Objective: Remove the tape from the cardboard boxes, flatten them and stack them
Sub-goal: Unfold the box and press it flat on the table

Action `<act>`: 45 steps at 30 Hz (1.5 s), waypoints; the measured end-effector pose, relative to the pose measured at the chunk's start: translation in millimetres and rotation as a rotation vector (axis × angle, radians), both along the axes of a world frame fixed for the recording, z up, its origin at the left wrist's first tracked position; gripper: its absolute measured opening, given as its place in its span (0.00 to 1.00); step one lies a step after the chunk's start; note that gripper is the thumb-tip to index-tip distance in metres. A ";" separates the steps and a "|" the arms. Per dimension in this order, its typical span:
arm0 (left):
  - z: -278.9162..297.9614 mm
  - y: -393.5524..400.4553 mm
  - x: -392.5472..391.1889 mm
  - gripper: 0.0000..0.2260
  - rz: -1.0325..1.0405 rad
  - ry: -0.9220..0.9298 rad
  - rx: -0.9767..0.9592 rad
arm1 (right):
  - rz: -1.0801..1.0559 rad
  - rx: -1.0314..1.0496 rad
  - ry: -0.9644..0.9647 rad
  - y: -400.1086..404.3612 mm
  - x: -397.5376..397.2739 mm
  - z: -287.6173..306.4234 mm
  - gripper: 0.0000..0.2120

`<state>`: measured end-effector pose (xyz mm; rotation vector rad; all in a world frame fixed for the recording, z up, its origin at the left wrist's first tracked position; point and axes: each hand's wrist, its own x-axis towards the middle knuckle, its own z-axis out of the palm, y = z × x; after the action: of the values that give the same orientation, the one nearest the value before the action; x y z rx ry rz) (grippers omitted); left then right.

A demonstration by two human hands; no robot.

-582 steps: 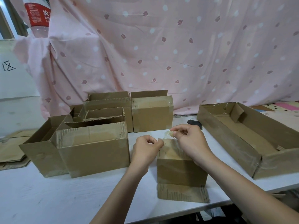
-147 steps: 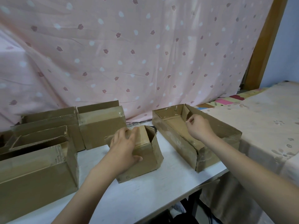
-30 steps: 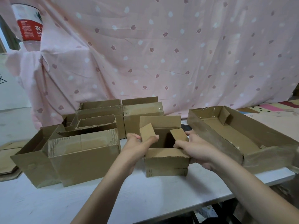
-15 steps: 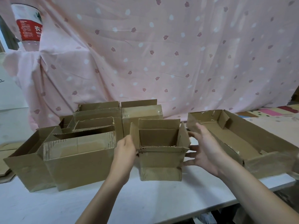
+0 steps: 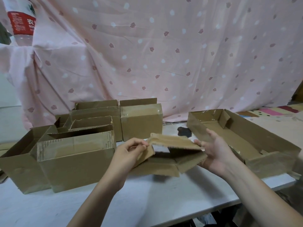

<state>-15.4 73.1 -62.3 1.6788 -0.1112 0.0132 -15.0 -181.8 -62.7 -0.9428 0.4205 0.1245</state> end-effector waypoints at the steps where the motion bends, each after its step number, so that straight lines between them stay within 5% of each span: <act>1: -2.1 0.3 0.7 0.06 -0.005 -0.010 0.002 | -0.004 -0.045 -0.007 -2.2 0.8 -2.3 0.19; 3: -10.6 0.1 3.8 0.06 -0.004 -0.025 0.049 | -0.014 -0.176 -0.022 -5.9 4.4 -12.4 0.09; 5: -23.5 0.9 9.0 0.08 -0.025 -0.048 0.193 | 0.030 -0.353 0.069 -7.1 7.1 -26.6 0.14; 7: -41.6 1.6 15.5 0.10 -0.102 -0.076 0.395 | 0.127 -0.494 0.170 -7.5 7.8 -42.8 0.17; 11: -81.6 -1.6 25.2 0.16 -0.232 -0.168 0.879 | 0.169 -0.804 0.149 -0.8 8.7 -60.6 0.04; 14: -95.0 -4.2 26.7 0.18 -0.233 -0.180 0.949 | 0.238 -1.197 0.127 8.3 16.7 -63.4 0.10; 17: -92.9 -15.5 25.8 0.19 -0.211 -0.172 1.073 | 0.307 -1.807 0.147 21.0 25.6 -67.6 0.32; 19: -90.8 -24.9 27.5 0.20 -0.182 -0.170 1.189 | 0.285 -2.027 -0.059 29.7 35.0 -69.0 0.37; 21: -89.4 -34.5 27.2 0.24 -0.170 -0.155 1.211 | 0.424 -2.002 -0.277 31.5 48.3 -77.8 0.31; 24: -92.9 -41.7 21.4 0.29 -0.148 -0.160 1.295 | 0.619 -1.962 -0.222 36.5 54.3 -95.8 0.26; 29: -99.3 -47.2 34.2 0.20 -0.108 -0.125 1.342 | 0.264 -2.227 0.166 70.4 38.4 -99.9 0.27; 32: -93.4 -45.8 31.9 0.18 -0.062 -0.195 1.233 | 0.206 -2.277 0.226 81.4 28.8 -96.4 0.26; 36: -111.3 -37.1 30.7 0.19 -0.082 -0.238 1.160 | 0.199 -2.194 0.006 77.5 17.1 -99.4 0.27; 39: -114.0 -32.2 40.3 0.26 -0.188 -0.205 1.266 | 0.493 -2.048 -0.318 76.2 18.8 -111.1 0.29; 42: -107.2 -31.6 53.9 0.24 -0.297 -0.162 1.353 | 0.557 -1.973 -0.353 73.8 34.3 -111.6 0.28; 45: -108.7 -34.0 63.1 0.23 -0.251 -0.155 1.356 | 0.367 -1.848 -0.335 75.9 43.9 -101.3 0.21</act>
<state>47.7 39.1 -171.0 3.0004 -0.5355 -0.1534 28.9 -105.9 -164.0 -2.8071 -0.0919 -0.1502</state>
